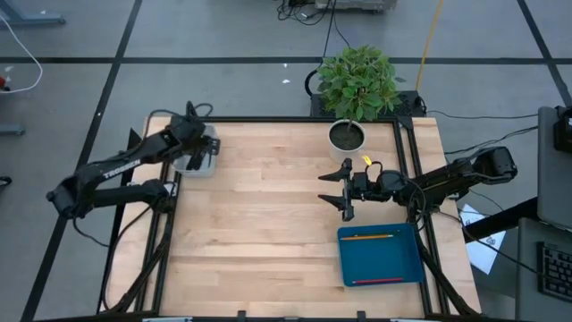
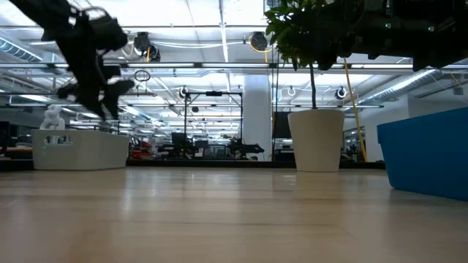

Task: Sort pens & pencils
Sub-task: Return to Home Position

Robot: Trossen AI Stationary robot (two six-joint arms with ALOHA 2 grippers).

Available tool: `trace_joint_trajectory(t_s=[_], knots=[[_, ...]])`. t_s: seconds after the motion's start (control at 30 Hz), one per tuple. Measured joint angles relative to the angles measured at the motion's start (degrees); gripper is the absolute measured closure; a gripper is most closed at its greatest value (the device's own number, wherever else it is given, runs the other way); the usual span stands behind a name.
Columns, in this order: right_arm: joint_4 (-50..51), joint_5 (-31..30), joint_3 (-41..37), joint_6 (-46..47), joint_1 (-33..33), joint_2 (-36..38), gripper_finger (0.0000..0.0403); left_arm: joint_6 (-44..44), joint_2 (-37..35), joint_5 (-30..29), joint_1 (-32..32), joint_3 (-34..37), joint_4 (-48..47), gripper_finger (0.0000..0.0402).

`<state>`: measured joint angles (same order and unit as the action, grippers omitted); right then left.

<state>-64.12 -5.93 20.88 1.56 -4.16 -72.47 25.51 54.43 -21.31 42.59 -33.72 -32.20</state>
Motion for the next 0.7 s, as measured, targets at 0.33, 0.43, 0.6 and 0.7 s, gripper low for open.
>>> trace_joint_trajectory(t_s=[0.33, 0.43, 0.6, 0.7], knots=[[0.85, 0.00, 0.02, 0.76, 0.00, 0.00, 0.0149, -7.42, -9.99, 11.86, -15.19, -7.17, 12.85, 0.0281], [1.01, 0.00, 0.02, 0.76, 0.00, 0.00, 0.0149, -9.59, -12.24, 11.50, -22.94, -5.41, 19.40, 0.0317], [1.00, 0.00, 0.02, 0.79, 0.00, 0.00, 0.0149, -12.11, -14.05, 10.88, -35.54, -0.17, 29.95, 0.0388], [1.03, 0.00, 0.02, 0.79, -0.02, 0.00, 0.0149, -13.35, -14.05, 10.50, -42.14, 4.98, 39.00, 0.0394]])
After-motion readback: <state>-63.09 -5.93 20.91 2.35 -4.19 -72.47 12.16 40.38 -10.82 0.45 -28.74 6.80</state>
